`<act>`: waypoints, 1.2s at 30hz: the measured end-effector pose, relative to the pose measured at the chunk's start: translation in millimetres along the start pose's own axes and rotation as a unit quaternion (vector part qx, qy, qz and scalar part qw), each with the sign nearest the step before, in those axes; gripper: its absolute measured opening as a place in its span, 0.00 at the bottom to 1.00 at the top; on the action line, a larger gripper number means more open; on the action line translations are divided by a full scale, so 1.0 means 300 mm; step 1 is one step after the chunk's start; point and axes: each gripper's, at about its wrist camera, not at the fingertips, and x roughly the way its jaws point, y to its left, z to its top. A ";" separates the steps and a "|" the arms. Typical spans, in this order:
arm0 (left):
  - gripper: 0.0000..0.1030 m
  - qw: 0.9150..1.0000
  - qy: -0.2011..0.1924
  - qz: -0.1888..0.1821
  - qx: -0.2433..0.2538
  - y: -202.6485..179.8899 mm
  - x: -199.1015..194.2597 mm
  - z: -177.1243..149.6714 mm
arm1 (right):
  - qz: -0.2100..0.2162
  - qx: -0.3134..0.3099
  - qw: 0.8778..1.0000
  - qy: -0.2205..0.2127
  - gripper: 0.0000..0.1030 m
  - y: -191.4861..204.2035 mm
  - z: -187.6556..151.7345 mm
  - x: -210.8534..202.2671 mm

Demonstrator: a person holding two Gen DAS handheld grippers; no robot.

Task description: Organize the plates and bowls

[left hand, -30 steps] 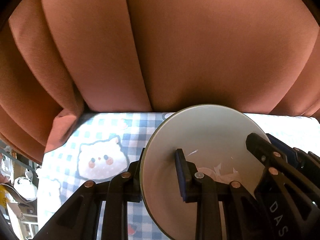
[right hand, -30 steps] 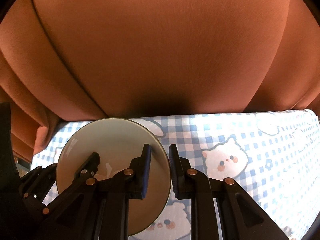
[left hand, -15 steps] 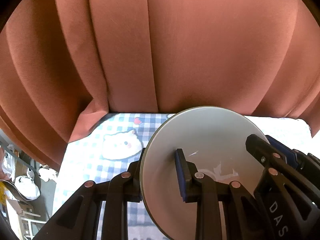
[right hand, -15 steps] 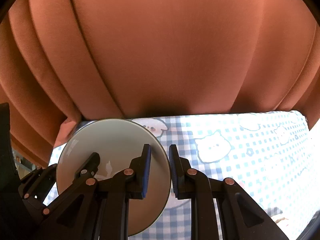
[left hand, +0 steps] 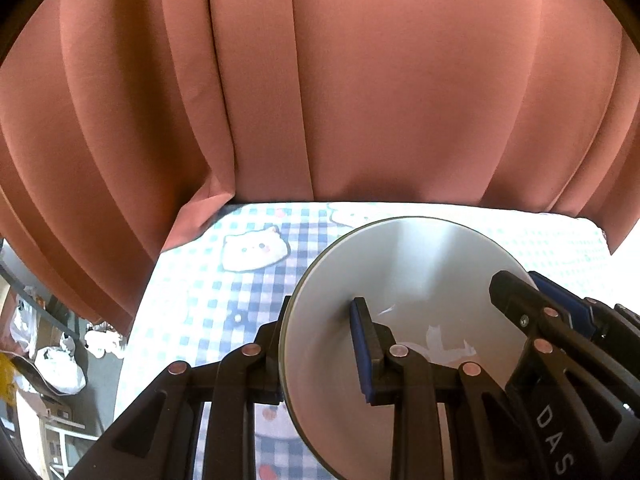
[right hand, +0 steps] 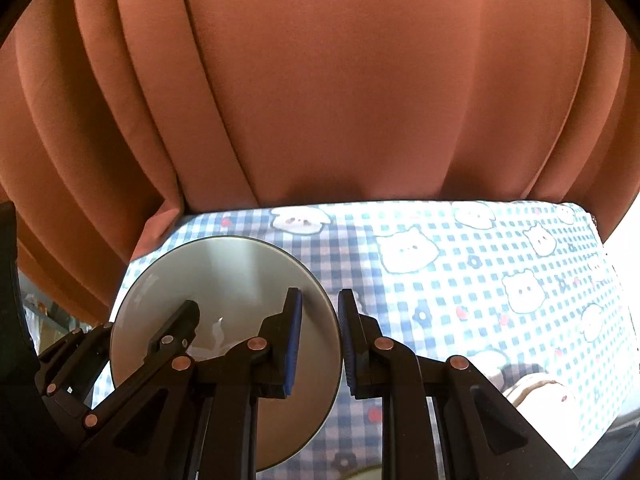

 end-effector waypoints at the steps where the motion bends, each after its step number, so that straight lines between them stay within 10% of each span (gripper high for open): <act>1: 0.24 1.000 -0.002 0.000 -0.001 -0.003 -0.004 -0.012 | 0.001 -0.001 1.000 -0.001 0.22 -0.005 -0.012 -0.014; 36: 0.24 0.998 0.032 0.055 -0.019 -0.310 -0.140 -0.424 | 0.072 -0.046 0.996 0.029 0.21 -0.372 -0.430 -0.188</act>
